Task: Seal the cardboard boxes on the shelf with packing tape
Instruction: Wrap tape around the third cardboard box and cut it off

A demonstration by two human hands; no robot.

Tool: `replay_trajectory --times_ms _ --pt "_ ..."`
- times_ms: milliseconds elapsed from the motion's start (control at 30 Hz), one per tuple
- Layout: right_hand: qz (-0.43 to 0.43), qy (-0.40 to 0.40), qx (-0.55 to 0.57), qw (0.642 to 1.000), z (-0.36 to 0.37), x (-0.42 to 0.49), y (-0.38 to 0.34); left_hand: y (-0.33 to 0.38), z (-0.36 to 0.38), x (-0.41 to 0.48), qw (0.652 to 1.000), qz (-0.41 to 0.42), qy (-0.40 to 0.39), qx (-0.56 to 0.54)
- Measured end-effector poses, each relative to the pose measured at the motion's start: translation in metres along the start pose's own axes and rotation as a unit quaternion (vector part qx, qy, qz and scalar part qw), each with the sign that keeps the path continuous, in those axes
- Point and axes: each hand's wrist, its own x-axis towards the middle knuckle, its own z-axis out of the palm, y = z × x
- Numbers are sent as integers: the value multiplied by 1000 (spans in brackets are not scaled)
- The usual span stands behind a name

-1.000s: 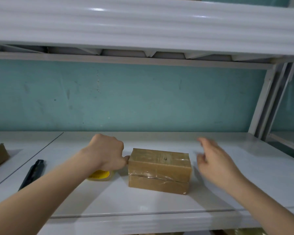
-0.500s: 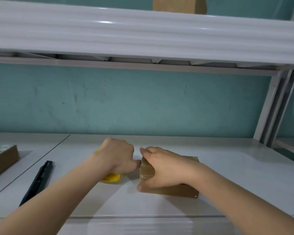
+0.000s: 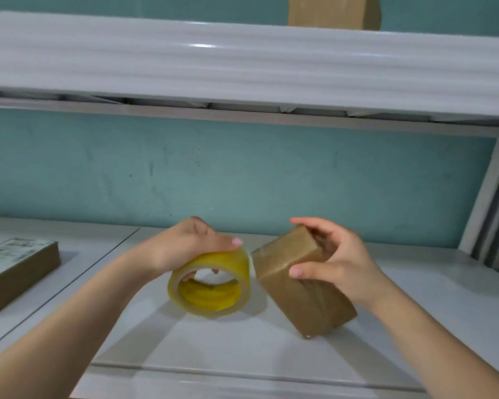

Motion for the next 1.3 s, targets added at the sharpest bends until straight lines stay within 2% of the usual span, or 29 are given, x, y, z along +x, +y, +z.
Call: replay_trajectory --times_ms 67,167,267,333,367,433,467,500,567,600,667,800,867,933,967,1033,1100,1167,1233,1300 --pt "-9 23 93 995 0 -5 5 3 5 0 995 -39 -10 97" --pt "5 44 183 982 0 -11 16 6 16 5 991 -54 -10 126" --pt "58 33 217 974 -8 -18 21 14 30 17 989 -52 -1 135" --pt "109 -3 191 976 -23 -22 14 18 41 27 989 -56 -14 138" --pt "126 -31 132 983 -33 -23 6 19 45 31 988 -61 -18 140" --pt "116 -105 -106 982 -54 -22 -14 20 52 38 989 -66 -19 128" --pt "86 -130 -245 957 -59 -20 -23 21 55 40 990 -66 -22 122" --pt "45 -160 -367 915 -57 -17 -31 22 56 42 990 -66 -28 119" --pt "-14 -236 -532 813 -44 -11 -39 23 59 44 990 -62 -45 121" --pt "-19 -268 -571 776 -36 -8 -41 24 60 45 990 -60 -49 120" --pt "11 -300 -583 755 -27 -2 -45 26 62 44 992 -52 -38 110" --pt "-9 -271 -588 762 -11 8 -43 22 66 44 992 -24 11 125" --pt "-8 -240 -555 797 -6 14 -35 20 64 41 995 -39 -1 89" --pt "15 -216 -482 849 -13 17 -32 14 60 31 996 -40 -72 -19" --pt "20 -196 -451 871 -21 17 -31 8 58 24 989 -15 -115 -94" --pt "26 -144 -388 910 -38 12 -27 -3 54 12 955 48 -164 -241" --pt "38 -113 -309 944 -47 4 -26 -7 45 4 934 78 -182 -298" --pt "37 -93 -253 962 -50 -1 -27 -1 36 0 955 87 -152 -240" --pt "13 -51 -146 988 -53 -6 -27 8 24 1 990 70 -55 -112" --pt "-29 -28 -24 999 -56 -11 -23 16 12 3 999 45 -7 24"
